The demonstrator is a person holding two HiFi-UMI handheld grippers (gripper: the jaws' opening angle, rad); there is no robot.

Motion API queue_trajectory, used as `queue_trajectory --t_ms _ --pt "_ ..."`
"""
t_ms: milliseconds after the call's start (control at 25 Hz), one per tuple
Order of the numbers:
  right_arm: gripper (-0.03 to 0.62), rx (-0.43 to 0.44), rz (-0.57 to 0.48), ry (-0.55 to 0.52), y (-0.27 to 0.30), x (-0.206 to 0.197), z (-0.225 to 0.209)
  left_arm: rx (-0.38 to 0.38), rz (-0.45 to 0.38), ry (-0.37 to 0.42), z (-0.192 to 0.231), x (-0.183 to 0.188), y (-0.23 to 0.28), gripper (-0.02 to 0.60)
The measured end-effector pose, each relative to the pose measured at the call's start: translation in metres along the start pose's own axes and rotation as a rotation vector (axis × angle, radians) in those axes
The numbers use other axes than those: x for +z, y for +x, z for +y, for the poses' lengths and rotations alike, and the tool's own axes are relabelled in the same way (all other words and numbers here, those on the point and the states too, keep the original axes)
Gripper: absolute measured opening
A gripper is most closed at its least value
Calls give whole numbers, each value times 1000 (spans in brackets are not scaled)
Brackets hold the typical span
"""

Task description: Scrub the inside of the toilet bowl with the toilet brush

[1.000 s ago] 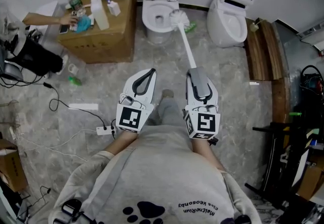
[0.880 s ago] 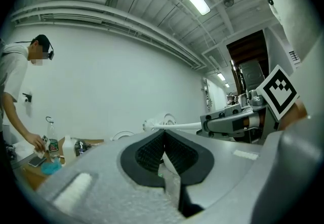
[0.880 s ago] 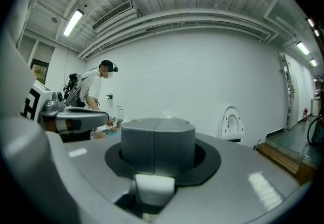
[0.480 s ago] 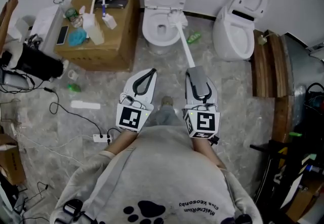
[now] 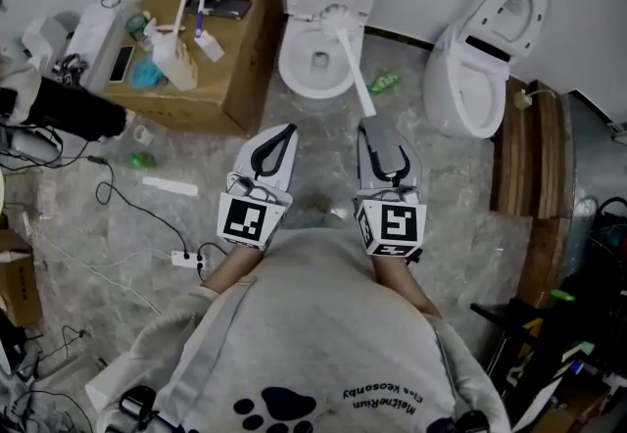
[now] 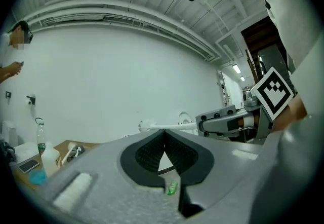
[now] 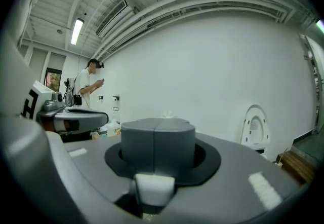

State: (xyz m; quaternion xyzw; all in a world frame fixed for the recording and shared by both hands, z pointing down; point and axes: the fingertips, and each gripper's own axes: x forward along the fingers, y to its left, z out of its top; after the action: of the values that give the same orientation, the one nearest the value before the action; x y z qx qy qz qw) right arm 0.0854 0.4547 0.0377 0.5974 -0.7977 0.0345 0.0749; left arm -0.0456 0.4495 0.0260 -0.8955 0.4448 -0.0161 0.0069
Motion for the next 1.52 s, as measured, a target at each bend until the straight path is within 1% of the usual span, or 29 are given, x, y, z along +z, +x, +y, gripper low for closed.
queue_trajectory --t_ms 160,280,440,640,840,960,1080,1240,1320,1520 --pt "153 20 -2 11 15 -1 -11 26 -2 21 8 -1 11 -3" --pt "153 30 -2 28 23 -2 -14 32 10 8 12 0 16 -3" --pt "153 38 -3 30 31 -2 -14 36 5 17 19 -5 22 -3" --pt "153 30 14 24 38 -8 -15 18 -3 -13 27 -11 37 -3" --pt "153 6 13 6 63 -6 -26 -5 -22 -29 45 -12 69 -3" --pt "153 -11 30 7 92 -7 -34 -35 -17 -36 60 -16 96 -3" --pt "153 -23 51 9 132 -5 -42 -57 1 -48 85 -21 128 -3" --pt "153 -28 88 18 184 -9 -45 -80 26 -67 124 -34 171 -3" --pt "153 -26 105 16 209 -11 -47 -86 25 -79 143 -38 193 -3" --pt "153 -21 134 3 260 -4 -50 -120 29 -99 176 -44 238 -3"
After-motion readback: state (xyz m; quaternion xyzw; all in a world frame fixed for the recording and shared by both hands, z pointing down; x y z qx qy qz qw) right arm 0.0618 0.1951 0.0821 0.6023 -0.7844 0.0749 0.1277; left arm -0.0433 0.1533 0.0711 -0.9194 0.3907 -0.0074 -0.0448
